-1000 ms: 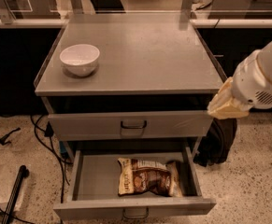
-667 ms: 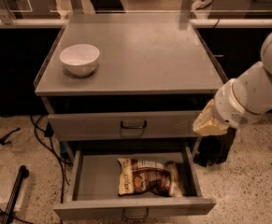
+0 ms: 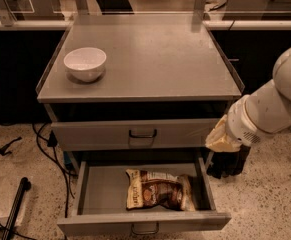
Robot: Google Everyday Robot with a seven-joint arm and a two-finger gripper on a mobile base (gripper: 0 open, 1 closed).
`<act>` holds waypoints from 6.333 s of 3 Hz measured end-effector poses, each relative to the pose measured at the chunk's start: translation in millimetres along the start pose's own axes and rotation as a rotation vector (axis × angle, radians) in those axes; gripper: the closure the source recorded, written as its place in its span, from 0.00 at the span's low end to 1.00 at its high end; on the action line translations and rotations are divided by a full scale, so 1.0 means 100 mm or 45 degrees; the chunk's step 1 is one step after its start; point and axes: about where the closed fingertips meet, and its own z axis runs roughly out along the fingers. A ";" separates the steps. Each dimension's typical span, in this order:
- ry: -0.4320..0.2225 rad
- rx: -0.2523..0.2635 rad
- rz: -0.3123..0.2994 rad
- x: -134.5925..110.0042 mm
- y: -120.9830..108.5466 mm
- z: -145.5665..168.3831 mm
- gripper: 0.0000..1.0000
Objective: Pick brown chip bag from middle drawer and place on counter
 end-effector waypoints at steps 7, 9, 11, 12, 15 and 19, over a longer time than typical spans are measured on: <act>-0.143 -0.107 0.080 0.48 0.38 2.80 1.00; -0.160 -0.081 0.059 0.56 0.29 3.18 0.52; -0.163 -0.088 0.060 0.58 0.25 3.39 0.26; -0.169 -0.087 0.065 0.58 0.23 3.49 0.25; -0.189 -0.096 0.106 0.60 0.16 3.96 0.24; -0.139 -0.148 0.143 0.77 0.26 4.29 0.84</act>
Offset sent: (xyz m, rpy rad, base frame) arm 0.0134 0.0589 -0.2224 0.1818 0.0462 -0.0381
